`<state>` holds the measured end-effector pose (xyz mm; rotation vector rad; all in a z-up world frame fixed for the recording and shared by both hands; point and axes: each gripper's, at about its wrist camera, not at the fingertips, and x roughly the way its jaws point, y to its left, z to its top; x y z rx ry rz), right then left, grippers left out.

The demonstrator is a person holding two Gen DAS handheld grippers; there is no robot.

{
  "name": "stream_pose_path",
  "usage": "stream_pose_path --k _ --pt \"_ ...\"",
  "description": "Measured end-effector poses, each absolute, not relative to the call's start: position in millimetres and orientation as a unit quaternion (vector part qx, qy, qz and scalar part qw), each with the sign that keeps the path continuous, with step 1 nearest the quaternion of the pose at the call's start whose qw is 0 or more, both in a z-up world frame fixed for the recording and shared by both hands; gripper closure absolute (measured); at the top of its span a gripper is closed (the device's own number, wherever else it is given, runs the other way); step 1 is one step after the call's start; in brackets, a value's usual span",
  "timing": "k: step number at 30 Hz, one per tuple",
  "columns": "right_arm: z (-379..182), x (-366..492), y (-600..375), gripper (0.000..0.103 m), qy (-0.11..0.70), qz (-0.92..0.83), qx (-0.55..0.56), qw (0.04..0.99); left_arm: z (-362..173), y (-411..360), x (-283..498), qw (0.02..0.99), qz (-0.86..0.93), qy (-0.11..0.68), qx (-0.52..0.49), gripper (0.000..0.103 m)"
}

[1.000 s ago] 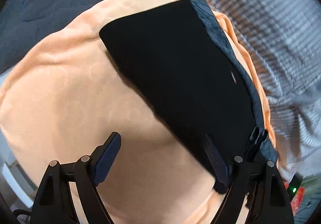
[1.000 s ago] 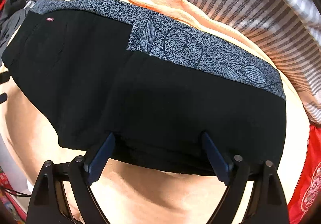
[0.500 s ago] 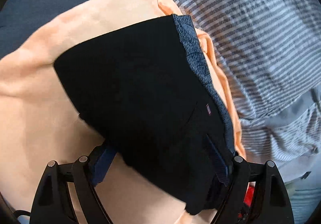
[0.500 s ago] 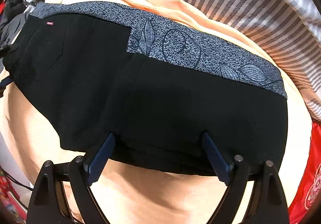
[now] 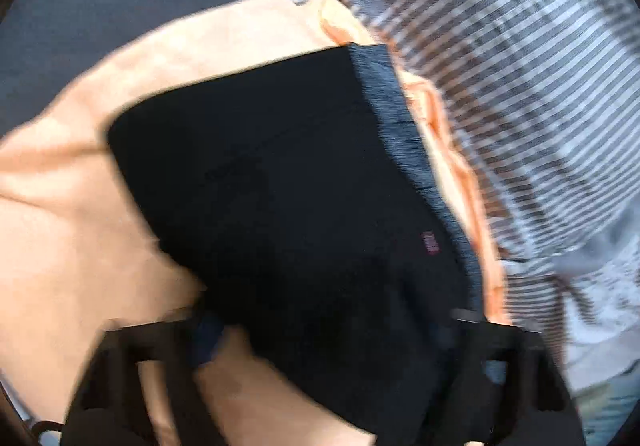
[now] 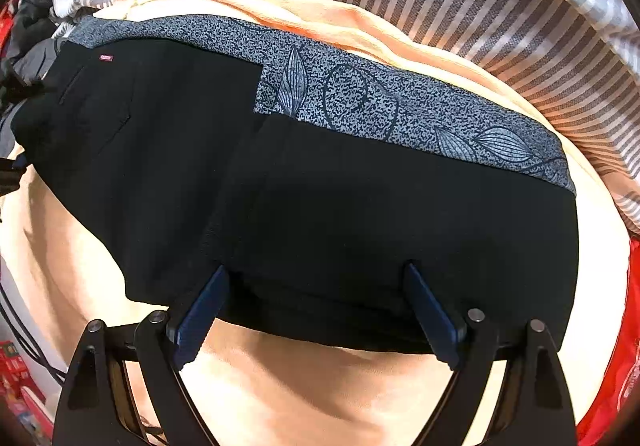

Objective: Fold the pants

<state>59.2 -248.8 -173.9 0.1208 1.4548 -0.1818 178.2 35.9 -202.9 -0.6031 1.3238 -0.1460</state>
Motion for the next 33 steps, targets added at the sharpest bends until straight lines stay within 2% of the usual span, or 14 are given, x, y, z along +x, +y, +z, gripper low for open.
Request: stream_pose_path --k 1,4,13,20,27,33 --pt "-172.3 59.6 -250.3 0.012 0.664 -0.082 0.059 0.741 -202.4 37.9 177.4 0.747 -0.055 0.610 -0.257 0.067" --pt "-159.4 61.1 -258.5 0.013 0.662 -0.088 0.076 0.740 -199.2 42.0 174.7 0.750 -0.060 0.609 -0.252 0.073" --pt "-84.4 121.4 -260.8 0.014 0.635 0.000 0.155 0.757 -157.0 -8.0 159.3 0.819 -0.061 0.567 -0.067 0.075" --pt "-52.9 216.6 -202.7 0.011 0.656 0.123 0.232 0.707 -141.0 -43.3 139.5 0.849 -0.071 0.519 0.070 0.075" --pt "-54.1 287.3 -89.1 0.006 0.719 0.221 0.102 0.651 -137.2 -58.3 134.9 0.858 -0.074 0.496 0.114 0.075" --pt "-93.4 304.7 -20.3 0.006 0.780 0.232 -0.033 0.581 -132.3 -65.8 127.4 0.860 -0.074 0.486 0.137 0.075"
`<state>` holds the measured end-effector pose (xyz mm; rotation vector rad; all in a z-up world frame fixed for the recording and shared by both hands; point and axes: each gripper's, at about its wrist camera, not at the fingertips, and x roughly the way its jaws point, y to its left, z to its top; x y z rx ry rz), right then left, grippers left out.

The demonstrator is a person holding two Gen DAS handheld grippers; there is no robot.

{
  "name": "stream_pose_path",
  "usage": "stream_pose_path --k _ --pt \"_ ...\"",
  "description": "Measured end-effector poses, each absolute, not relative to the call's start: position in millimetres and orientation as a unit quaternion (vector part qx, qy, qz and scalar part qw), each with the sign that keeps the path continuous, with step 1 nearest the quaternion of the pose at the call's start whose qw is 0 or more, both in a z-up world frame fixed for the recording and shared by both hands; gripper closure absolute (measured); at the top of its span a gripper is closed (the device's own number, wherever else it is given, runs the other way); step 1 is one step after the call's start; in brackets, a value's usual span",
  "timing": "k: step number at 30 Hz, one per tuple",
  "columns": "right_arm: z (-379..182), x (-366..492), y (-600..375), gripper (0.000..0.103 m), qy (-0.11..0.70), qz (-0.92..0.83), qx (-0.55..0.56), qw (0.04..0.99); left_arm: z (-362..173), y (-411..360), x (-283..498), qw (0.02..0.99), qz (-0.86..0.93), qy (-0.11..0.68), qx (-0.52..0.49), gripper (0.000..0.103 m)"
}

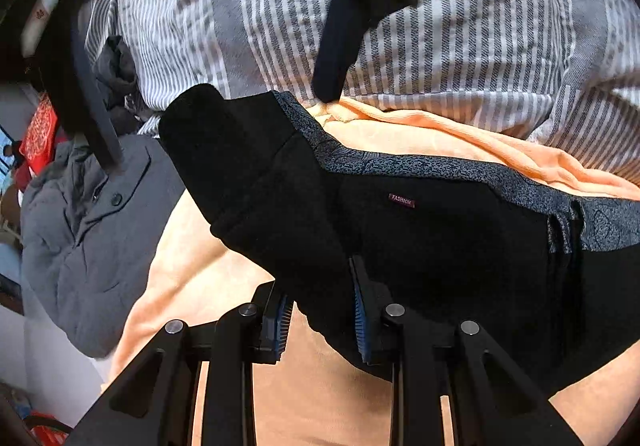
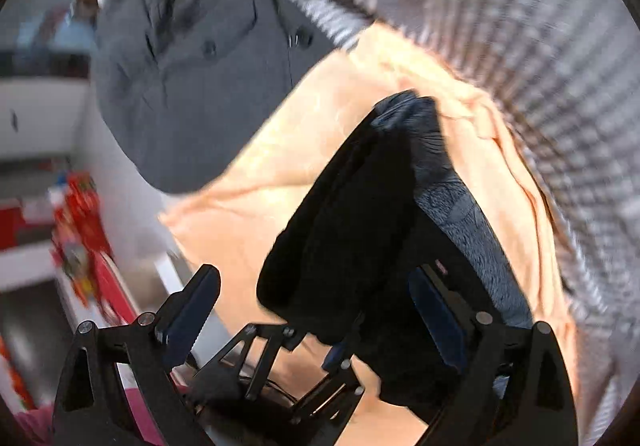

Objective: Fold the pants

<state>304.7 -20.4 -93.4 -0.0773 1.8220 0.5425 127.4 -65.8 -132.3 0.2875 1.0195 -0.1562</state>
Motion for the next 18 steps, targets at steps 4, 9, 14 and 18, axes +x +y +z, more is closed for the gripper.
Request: stream_pose_path --k 4,9,14,18 --pt "-115.3 303.7 -20.2 0.013 0.798 0.213 -0.042 0.561 -131.0 -67.9 124.2 0.863 -0.075 0.479 0.141 0.075" --pt "-113.5 296.7 -49.8 0.082 0.789 0.208 0.027 0.578 -126.3 -77.2 116.1 0.863 -0.087 0.474 0.155 0.075" --pt "-83.7 273.1 -89.6 0.083 0.744 0.220 0.085 0.626 -106.6 -91.6 105.6 0.866 -0.113 0.459 0.159 0.075" --pt "-55.7 250.1 -132.0 0.083 0.707 0.224 0.154 0.653 -81.9 -111.1 88.6 0.871 -0.141 0.438 0.174 0.075"
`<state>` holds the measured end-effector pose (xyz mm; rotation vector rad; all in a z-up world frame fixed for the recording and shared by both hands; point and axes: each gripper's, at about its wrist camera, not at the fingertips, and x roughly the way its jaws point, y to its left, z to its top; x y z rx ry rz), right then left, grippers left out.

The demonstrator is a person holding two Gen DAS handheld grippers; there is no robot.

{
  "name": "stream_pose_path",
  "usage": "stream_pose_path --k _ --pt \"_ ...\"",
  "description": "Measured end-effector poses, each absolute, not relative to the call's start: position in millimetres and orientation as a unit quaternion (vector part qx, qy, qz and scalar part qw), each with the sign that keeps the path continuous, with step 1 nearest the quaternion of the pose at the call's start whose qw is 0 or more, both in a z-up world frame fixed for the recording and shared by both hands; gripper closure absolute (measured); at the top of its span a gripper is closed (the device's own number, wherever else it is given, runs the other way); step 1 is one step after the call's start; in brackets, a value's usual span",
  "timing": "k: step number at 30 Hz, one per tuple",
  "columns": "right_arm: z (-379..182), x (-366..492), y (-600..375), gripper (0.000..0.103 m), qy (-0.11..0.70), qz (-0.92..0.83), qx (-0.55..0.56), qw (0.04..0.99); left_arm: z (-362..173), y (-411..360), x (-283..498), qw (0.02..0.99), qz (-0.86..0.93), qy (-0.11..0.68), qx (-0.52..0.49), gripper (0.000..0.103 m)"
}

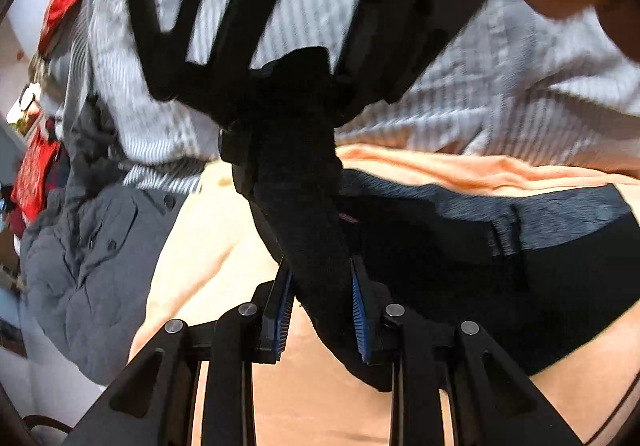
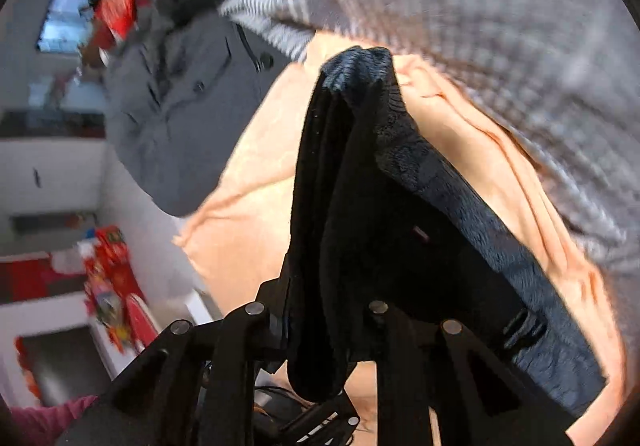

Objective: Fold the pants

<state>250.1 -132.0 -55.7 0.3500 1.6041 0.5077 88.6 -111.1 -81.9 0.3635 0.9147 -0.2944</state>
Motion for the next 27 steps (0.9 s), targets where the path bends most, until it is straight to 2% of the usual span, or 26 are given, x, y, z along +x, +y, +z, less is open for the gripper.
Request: stream_pose_path --k 15,22,27 --pt "13.5 103.2 -322.6 0.083 0.557 0.191 0.350 0.729 -17.8 -228.2 13.9 0.838 -0.296 0.386 0.248 0.075" --pt "-15.6 12.3 -417.0 0.083 0.498 0.138 0.453 0.727 -34.8 -303.0 -36.9 0.795 -0.358 0.378 0.310 0.075" --pt "-72.6 -42.2 -460.4 0.083 0.482 0.093 0.517 0.701 -71.5 -341.9 -66.8 0.756 -0.381 0.395 0.356 0.075"
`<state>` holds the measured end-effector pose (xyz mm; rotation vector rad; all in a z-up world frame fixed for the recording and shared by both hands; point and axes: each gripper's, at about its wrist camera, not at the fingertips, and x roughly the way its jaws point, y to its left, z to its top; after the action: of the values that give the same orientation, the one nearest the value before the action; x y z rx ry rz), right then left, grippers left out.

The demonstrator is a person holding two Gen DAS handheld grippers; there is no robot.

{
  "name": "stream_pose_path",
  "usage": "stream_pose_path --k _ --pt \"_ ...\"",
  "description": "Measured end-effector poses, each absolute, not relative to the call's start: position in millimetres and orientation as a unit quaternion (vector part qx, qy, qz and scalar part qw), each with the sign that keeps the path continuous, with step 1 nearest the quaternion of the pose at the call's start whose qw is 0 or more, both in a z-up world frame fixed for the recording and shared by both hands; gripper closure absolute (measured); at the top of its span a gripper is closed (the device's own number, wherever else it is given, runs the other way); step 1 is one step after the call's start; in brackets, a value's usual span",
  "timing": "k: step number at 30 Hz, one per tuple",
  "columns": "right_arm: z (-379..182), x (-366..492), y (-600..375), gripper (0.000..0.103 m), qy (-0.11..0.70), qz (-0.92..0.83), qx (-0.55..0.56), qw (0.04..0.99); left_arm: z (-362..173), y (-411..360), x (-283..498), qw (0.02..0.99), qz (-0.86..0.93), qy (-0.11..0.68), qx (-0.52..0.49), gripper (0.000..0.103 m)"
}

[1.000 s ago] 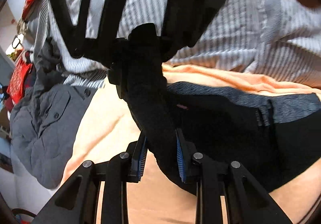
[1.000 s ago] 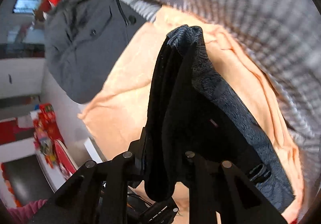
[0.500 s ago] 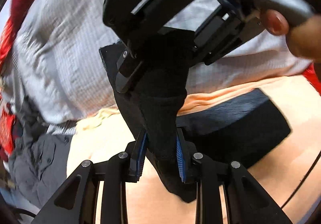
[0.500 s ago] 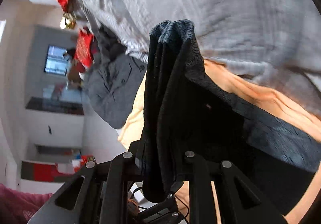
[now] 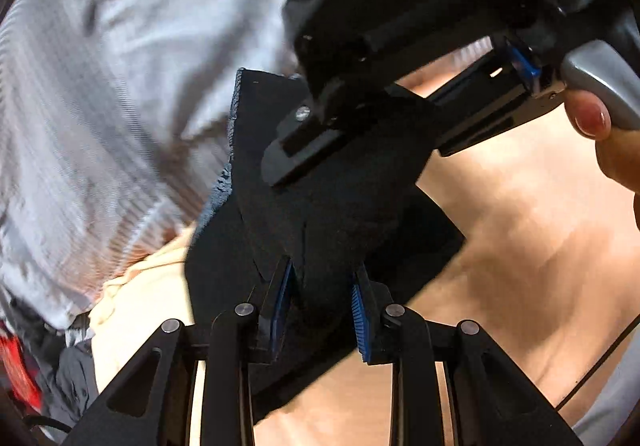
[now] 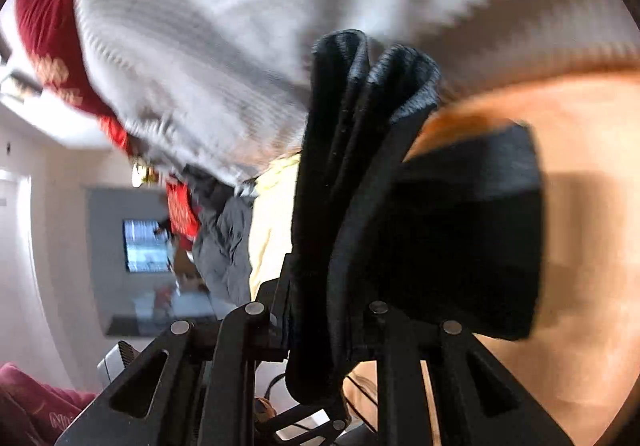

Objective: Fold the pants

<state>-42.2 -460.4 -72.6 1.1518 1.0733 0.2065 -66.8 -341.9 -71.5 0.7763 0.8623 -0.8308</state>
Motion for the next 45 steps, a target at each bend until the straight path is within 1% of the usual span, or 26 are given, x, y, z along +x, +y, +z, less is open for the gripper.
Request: stream_pose_path --k 2,5,7,8,9,10,12,14,15,16,18,21,25,26,28,29,31,33,35,39,45 --pt "-94.1 -57.8 -468.9 0.083 0.482 0.080 0.537 0.688 -93.6 -352.2 -76.2 0.735 -0.384 0.408 0.383 0.075" --pt "-124.4 -76.7 -473.1 0.083 0.478 0.067 0.566 0.669 -113.2 -357.2 -83.9 0.716 -0.384 0.420 0.405 0.074" --pt "-136.9 -86.7 -474.6 0.082 0.474 0.056 0.579 0.661 -119.3 -354.9 -86.0 0.709 -0.386 0.423 0.411 0.071" --pt "-139.8 -90.0 -475.6 0.079 0.473 0.052 0.584 0.658 -118.7 -353.1 -86.4 0.707 -0.389 0.425 0.411 0.069" --pt "-143.7 -93.3 -474.7 0.078 0.473 0.047 0.586 0.656 -117.0 -351.4 -87.5 0.703 -0.393 0.429 0.408 0.066" --pt "-144.3 -94.2 -477.0 0.076 0.474 0.043 0.589 0.653 -113.9 -348.0 -85.7 0.700 -0.396 0.436 0.403 0.065" --pt "-140.0 -93.6 -478.5 0.067 0.482 0.038 0.588 0.649 -107.3 -337.6 -80.9 0.699 -0.399 0.450 0.388 0.064" --pt "-127.3 -92.6 -478.5 0.062 0.499 0.023 0.563 0.658 -97.4 -325.2 -73.4 0.701 -0.400 0.464 0.364 0.064" --pt "-120.5 -92.3 -478.5 0.058 0.508 0.013 0.546 0.666 -92.4 -317.6 -65.2 0.703 -0.400 0.474 0.347 0.058" --pt "-110.9 -91.9 -480.3 0.055 0.519 -0.007 0.522 0.677 -87.9 -313.4 -59.2 0.708 -0.397 0.479 0.335 0.055" --pt "-91.3 -92.4 -483.0 0.054 0.529 -0.043 0.476 0.701 -76.0 -298.3 -40.8 0.725 -0.379 0.491 0.299 0.055" --pt "-71.4 -95.4 -489.7 0.054 0.513 -0.063 0.452 0.727 -66.5 -271.2 -0.5 0.744 -0.344 0.527 0.226 0.055" --pt "-66.5 -77.4 -480.8 0.054 0.521 -0.060 0.429 0.736 -85.7 -245.4 47.2 0.742 -0.279 0.593 0.142 0.055" --pt "-71.0 -71.9 -477.7 0.055 0.530 -0.059 0.424 0.732 -91.8 -239.9 56.2 0.742 -0.267 0.602 0.127 0.055" --pt "-76.3 -67.8 -474.5 0.067 0.547 -0.059 0.417 0.723 -105.4 -231.3 69.8 0.737 -0.249 0.620 0.101 0.055" --pt "-79.7 -65.2 -470.8 0.080 0.554 -0.059 0.416 0.719 -114.1 -227.9 73.3 0.731 -0.241 0.632 0.091 0.055" --pt "-78.3 -66.8 -466.2 0.083 0.558 -0.067 0.400 0.724 -127.4 -226.2 69.3 0.722 -0.238 0.643 0.095 0.055" --pt "-75.0 -67.8 -461.2 0.087 0.559 -0.068 0.387 0.730 -135.9 -228.1 56.2 0.718 -0.243 0.641 0.118 0.055" --pt "-76.3 -70.5 -456.6 0.089 0.568 -0.071 0.374 0.729 -140.4 -229.0 44.9 0.717 -0.254 0.636 0.129 0.055" --pt "-90.4 -73.9 -445.0 0.089 0.592 -0.085 0.344 0.724 -146.2 -229.7 34.0 0.714 -0.260 0.637 0.132 0.055" --pt "-101.9 -80.7 -442.9 0.088 0.586 -0.099 0.334 0.731 -149.5 -231.5 35.9 0.706 -0.266 0.643 0.129 0.055"
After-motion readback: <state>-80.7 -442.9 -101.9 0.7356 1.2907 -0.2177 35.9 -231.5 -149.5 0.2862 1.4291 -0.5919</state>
